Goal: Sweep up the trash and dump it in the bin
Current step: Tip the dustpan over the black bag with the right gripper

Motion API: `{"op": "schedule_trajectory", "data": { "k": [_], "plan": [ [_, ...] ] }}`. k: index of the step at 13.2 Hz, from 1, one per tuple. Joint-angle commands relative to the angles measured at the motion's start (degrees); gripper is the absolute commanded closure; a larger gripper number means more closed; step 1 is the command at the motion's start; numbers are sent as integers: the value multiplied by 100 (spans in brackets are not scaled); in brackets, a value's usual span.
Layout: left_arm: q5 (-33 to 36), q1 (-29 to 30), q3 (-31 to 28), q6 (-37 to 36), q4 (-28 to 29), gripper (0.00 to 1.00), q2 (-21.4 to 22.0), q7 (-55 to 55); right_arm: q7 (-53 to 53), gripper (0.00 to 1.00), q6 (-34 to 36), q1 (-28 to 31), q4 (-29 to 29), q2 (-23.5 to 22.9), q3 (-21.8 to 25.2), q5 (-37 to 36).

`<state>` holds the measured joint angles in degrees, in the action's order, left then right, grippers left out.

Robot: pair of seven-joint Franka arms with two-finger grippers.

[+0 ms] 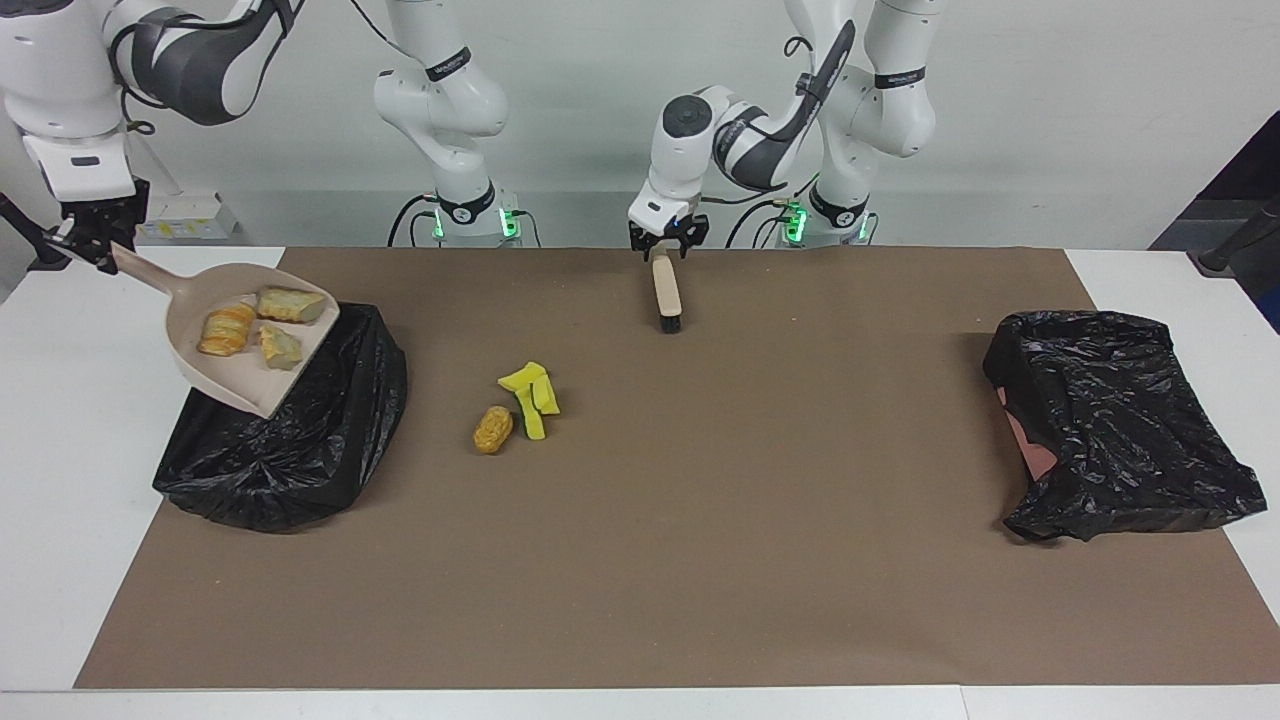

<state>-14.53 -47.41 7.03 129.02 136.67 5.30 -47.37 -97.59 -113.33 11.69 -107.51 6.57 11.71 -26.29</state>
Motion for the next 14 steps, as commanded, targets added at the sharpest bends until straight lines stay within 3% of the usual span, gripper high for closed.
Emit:
{"op": "schedule_trajectory", "data": {
  "k": [1, 4, 10, 14],
  "plan": [
    [543, 643, 17, -140, -552, 0, -73, 745, -190, 100, -154, 43, -15, -129, -55, -446],
    [1828, 1416, 17, -508, -1132, 0, -100, 1289, -138, 100, -514, -88, -24, -191, -125, -1279],
    [1884, 3104, 9, -1941, -3197, 0, -117, 3671, -94, 100, -322, -668, -51, -130, -143, -2502],
    [1875, 3746, -35, -2748, -4251, 0, -3, 4427, -94, 100, 379, -835, 55, 177, -396, -2539]
  ]
}}
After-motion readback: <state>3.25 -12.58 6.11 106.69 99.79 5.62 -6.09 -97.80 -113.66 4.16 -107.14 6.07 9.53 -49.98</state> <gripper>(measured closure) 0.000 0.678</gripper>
